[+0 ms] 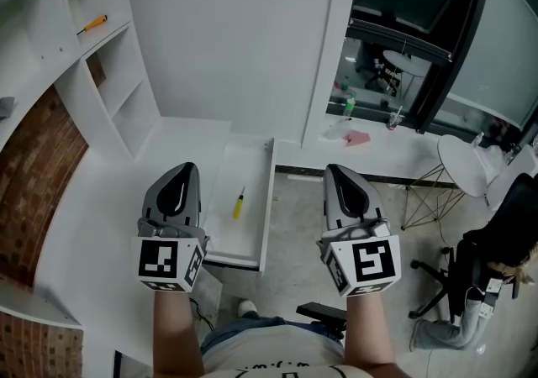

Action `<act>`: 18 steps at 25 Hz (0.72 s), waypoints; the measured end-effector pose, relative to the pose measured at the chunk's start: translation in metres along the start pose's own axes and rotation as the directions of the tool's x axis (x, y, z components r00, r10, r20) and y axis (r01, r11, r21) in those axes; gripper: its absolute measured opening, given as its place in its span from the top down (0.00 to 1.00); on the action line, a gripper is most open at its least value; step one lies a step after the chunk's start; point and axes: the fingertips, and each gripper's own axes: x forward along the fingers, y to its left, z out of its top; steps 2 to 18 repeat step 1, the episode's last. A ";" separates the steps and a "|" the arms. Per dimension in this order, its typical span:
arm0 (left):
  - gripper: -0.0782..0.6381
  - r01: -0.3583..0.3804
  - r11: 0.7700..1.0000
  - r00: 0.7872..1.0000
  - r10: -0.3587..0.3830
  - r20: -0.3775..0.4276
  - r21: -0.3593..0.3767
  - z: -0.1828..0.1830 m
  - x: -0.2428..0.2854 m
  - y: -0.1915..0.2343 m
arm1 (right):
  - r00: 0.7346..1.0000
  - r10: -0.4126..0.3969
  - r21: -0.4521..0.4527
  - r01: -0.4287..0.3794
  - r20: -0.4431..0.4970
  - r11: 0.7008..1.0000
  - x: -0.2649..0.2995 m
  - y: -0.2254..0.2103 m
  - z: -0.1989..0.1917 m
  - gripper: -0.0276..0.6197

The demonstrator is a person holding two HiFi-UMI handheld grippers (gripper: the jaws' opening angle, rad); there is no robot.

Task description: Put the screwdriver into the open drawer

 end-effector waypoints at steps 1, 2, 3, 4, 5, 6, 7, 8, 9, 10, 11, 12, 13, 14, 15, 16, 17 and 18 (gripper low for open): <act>0.87 -0.001 1.000 1.000 0.001 0.005 0.004 0.003 0.000 0.000 | 1.000 -0.002 0.008 0.002 -0.002 1.000 0.000 0.000 0.001 0.94; 0.87 -0.001 1.000 1.000 0.001 0.005 0.004 0.003 0.000 0.000 | 1.000 -0.002 0.008 0.002 -0.002 1.000 0.000 0.000 0.001 0.94; 0.87 -0.001 1.000 1.000 0.001 0.005 0.004 0.003 0.000 0.000 | 1.000 -0.002 0.008 0.002 -0.002 1.000 0.000 0.000 0.001 0.94; 0.87 -0.001 1.000 1.000 0.001 0.005 0.004 0.003 0.000 0.000 | 1.000 -0.002 0.008 0.002 -0.002 1.000 0.000 0.000 0.001 0.94; 0.87 -0.001 1.000 1.000 0.001 0.005 0.004 0.003 0.000 0.000 | 1.000 -0.002 0.008 0.002 -0.002 1.000 0.000 0.000 0.001 0.94; 0.87 -0.001 1.000 1.000 0.001 0.005 0.004 0.003 0.000 0.000 | 1.000 -0.002 0.008 0.002 -0.002 1.000 0.000 0.000 0.001 0.94; 0.87 -0.001 1.000 1.000 0.001 0.005 0.004 0.003 0.000 0.000 | 1.000 -0.002 0.008 0.002 -0.002 1.000 0.000 0.000 0.001 0.94; 0.87 -0.001 1.000 1.000 0.001 0.005 0.004 0.003 0.000 0.000 | 1.000 -0.002 0.008 0.002 -0.002 1.000 0.000 0.000 0.001 0.94; 0.87 -0.001 1.000 1.000 0.001 0.005 0.004 0.003 0.000 0.000 | 1.000 -0.002 0.008 0.002 -0.002 1.000 0.000 0.000 0.001 0.94; 0.87 -0.001 1.000 1.000 0.001 0.005 0.004 0.003 0.000 0.000 | 1.000 -0.002 0.008 0.002 -0.002 1.000 0.000 0.000 0.001 0.94; 0.87 -0.001 1.000 1.000 0.001 0.005 0.004 0.003 0.000 0.000 | 1.000 -0.002 0.008 0.002 -0.002 1.000 0.000 0.000 0.001 0.94; 0.87 -0.001 1.000 1.000 0.001 0.005 0.004 0.003 0.000 0.000 | 1.000 -0.002 0.008 0.002 -0.002 1.000 0.000 0.000 0.001 0.94; 0.87 -0.001 1.000 1.000 0.001 0.005 0.004 0.003 0.000 0.000 | 1.000 -0.002 0.008 0.002 -0.002 1.000 0.000 0.000 0.001 0.94; 0.87 -0.001 1.000 1.000 0.001 0.005 0.004 0.003 0.000 0.000 | 1.000 -0.002 0.008 0.002 -0.002 1.000 0.000 0.000 0.001 0.94; 0.87 -0.001 1.000 1.000 0.001 0.005 0.004 0.003 0.000 0.000 | 1.000 -0.002 0.008 0.002 -0.002 1.000 0.000 0.000 0.001 0.94; 0.87 -0.001 1.000 1.000 0.001 0.005 0.004 0.003 0.000 0.000 | 1.000 -0.002 0.008 0.002 -0.002 1.000 0.000 0.000 0.001 0.94; 0.87 -0.001 1.000 1.000 0.001 0.005 0.004 0.003 0.000 0.000 | 1.000 -0.002 0.008 0.002 -0.002 1.000 0.000 0.000 0.001 0.94; 0.87 -0.001 1.000 1.000 0.001 0.005 0.004 0.003 0.000 0.000 | 1.000 -0.002 0.008 0.002 -0.002 1.000 0.000 0.000 0.001 0.94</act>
